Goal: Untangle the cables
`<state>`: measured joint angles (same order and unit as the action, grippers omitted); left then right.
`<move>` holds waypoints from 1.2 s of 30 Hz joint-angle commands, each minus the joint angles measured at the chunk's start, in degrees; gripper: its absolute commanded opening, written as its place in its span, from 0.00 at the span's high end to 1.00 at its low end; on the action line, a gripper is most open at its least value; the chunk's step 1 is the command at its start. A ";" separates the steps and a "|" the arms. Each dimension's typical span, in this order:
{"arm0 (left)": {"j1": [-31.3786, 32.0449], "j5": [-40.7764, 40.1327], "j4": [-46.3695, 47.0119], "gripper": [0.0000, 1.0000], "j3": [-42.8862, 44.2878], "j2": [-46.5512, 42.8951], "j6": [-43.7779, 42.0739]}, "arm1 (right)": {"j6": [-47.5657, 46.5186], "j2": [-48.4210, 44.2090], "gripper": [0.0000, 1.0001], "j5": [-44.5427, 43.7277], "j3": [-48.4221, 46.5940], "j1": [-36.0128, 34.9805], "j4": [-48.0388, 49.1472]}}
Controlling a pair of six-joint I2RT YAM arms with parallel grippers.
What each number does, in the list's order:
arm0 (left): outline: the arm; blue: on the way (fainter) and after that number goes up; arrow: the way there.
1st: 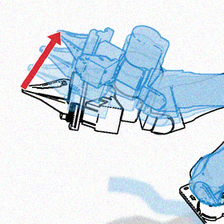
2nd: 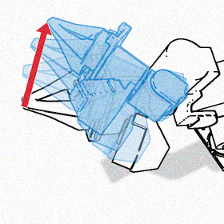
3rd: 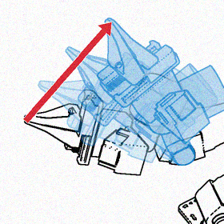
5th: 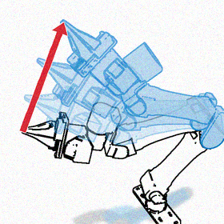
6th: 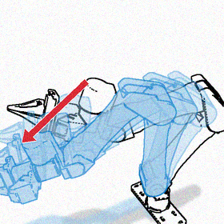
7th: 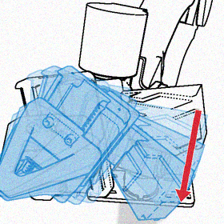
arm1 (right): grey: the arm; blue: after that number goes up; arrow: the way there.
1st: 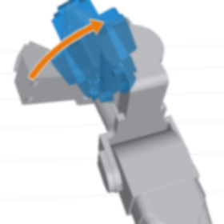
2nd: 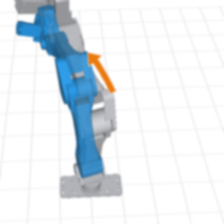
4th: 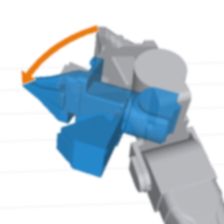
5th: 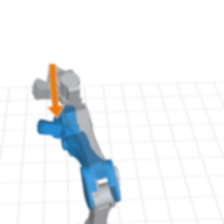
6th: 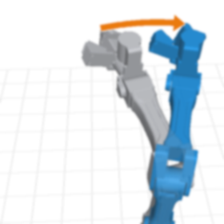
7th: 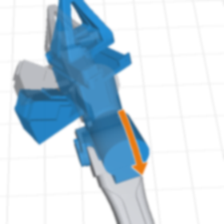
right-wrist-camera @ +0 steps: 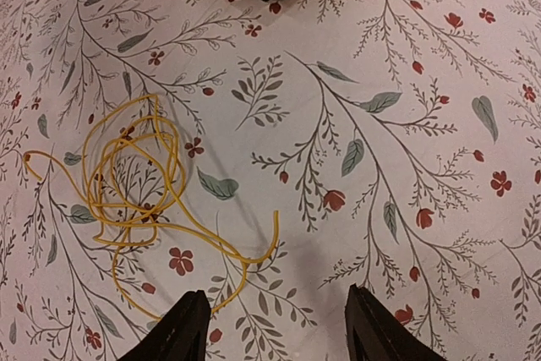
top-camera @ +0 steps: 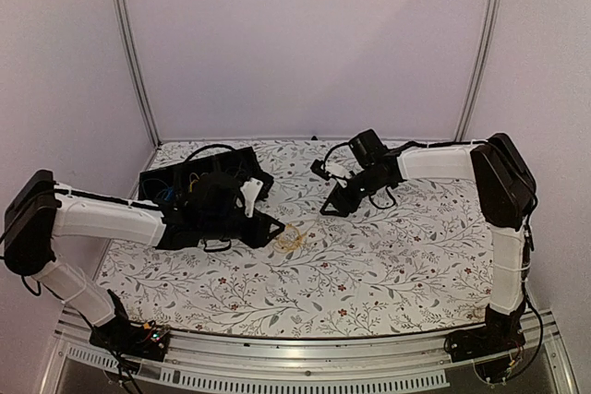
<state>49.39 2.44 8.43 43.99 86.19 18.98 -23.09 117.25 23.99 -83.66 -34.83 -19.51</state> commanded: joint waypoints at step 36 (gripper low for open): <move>6.06 -13.16 14.21 0.56 3.49 12.60 0.12 | 7.08 -1.46 1.00 23.04 -8.97 1.43 -9.44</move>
<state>54.74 -9.72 16.36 46.00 97.58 22.22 -15.88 124.53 41.82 -92.29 -33.41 -26.26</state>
